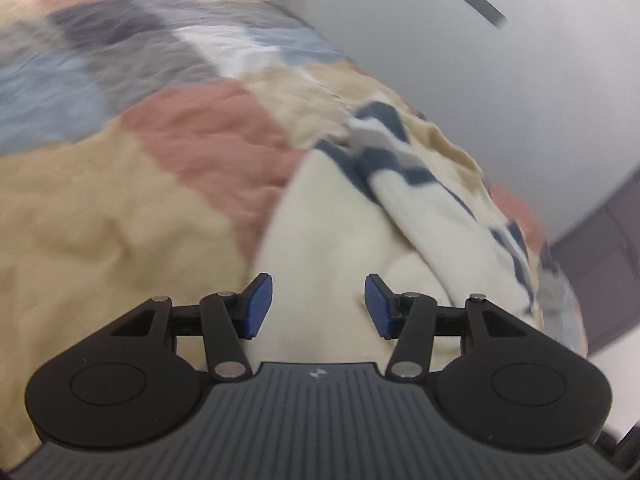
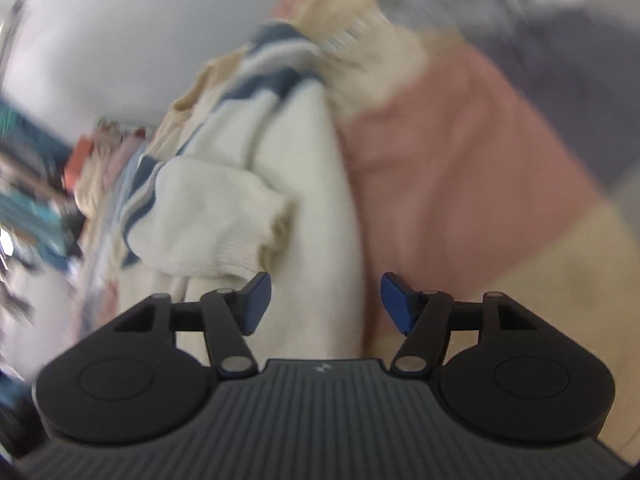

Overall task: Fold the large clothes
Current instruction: 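Grasp the blanket edge with both grippers and lift it high, flipping it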

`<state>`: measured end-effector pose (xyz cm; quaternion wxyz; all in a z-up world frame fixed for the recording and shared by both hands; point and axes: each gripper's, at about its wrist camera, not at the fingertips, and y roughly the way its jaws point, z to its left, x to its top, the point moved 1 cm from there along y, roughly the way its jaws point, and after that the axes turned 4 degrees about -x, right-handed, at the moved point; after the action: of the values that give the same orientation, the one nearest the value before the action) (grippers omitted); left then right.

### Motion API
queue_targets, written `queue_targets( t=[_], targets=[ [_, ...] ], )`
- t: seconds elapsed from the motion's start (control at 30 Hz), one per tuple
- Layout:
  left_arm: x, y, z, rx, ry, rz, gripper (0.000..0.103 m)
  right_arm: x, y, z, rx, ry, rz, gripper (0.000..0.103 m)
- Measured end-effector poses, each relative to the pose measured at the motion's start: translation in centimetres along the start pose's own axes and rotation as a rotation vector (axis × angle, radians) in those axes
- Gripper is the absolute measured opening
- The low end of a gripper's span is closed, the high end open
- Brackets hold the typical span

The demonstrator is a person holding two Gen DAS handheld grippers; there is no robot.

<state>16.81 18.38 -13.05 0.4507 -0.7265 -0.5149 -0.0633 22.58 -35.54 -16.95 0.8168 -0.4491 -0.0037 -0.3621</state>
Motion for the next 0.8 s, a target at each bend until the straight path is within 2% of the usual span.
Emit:
queue_targets(
  t=[0.1,0.2,0.27,0.37,0.43,0.5,0.57,0.67,0.8],
  targets=[
    [0.2,0.5,2.0,-0.028,-0.106,0.043,0.057,-0.6,1.2,-0.3,0.049,0.067,0.04,0.064],
    [-0.1,1.4,2.9,-0.071,-0.167,0.103,0.057,-1.2,1.7,0.3,0.173,0.118,0.089,0.064],
    [-0.5,1.9,3.0,-0.083,-0.182,0.125,0.057,-1.5,1.6,1.0,0.267,0.124,0.083,0.064],
    [-0.8,2.3,3.3,-0.051,-0.194,0.13,0.057,-1.6,0.8,2.7,0.374,0.07,0.048,0.064],
    [-0.9,2.6,3.6,-0.008,-0.197,0.136,0.057,-1.5,0.7,3.3,0.416,0.063,0.046,0.064],
    [-1.0,3.1,3.9,-0.001,-0.204,0.156,0.057,-1.7,1.1,3.6,0.39,0.056,0.052,0.064],
    [-1.4,3.6,3.6,-0.002,-0.19,0.19,0.057,-1.9,1.7,3.5,0.322,0.054,0.067,0.063],
    [-2.5,4.5,3.3,-0.05,-0.192,0.265,0.057,-2.4,2.2,2.8,0.207,0.062,0.089,0.063],
    [-3.0,5.1,2.7,-0.078,-0.18,0.268,0.056,-3.0,3.0,2.3,0.18,0.088,0.105,0.057]
  ],
)
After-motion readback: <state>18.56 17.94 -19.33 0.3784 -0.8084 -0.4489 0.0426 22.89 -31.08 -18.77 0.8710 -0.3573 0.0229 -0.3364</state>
